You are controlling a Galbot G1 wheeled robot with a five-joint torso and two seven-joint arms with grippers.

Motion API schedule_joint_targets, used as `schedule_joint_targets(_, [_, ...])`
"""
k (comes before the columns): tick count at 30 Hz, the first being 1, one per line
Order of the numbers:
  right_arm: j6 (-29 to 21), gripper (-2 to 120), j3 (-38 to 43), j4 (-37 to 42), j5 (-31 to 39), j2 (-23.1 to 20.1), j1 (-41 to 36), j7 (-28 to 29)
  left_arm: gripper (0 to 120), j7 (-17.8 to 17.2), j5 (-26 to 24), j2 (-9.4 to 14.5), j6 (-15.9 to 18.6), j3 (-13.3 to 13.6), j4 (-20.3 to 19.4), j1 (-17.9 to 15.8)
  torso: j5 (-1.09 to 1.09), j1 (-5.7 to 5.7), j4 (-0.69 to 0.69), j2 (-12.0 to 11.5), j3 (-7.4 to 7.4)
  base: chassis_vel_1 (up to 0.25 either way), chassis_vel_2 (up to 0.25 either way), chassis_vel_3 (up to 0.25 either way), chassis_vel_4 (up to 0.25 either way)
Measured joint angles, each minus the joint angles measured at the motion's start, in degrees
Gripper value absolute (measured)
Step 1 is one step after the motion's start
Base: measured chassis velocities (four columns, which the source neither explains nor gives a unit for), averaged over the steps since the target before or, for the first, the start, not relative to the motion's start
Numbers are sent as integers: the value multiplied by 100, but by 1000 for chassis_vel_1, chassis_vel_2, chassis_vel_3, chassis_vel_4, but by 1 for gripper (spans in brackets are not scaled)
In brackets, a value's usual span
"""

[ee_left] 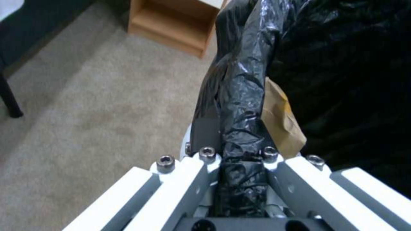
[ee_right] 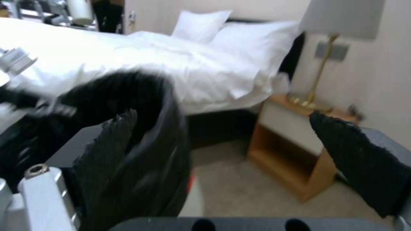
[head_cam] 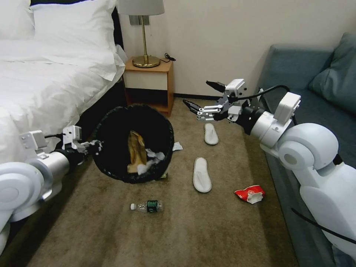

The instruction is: Pick up the trash bin, then pick up the garbage on the floor and place it into the trash bin.

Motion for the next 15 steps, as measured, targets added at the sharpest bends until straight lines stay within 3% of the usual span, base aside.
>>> schedule_joint_targets(8, [25,100,-144,-370,-110,12,-559,-579,3,21,-48,17,0,-35,136,-222,0,0,0,0,0,0,0,0,0])
schedule_joint_targets(15, [199,100,-297,-996,-943,11,-932,-1527,3,-40,-188,72,0,-70,110,-301,0,0,0,0,0,0,0,0,0])
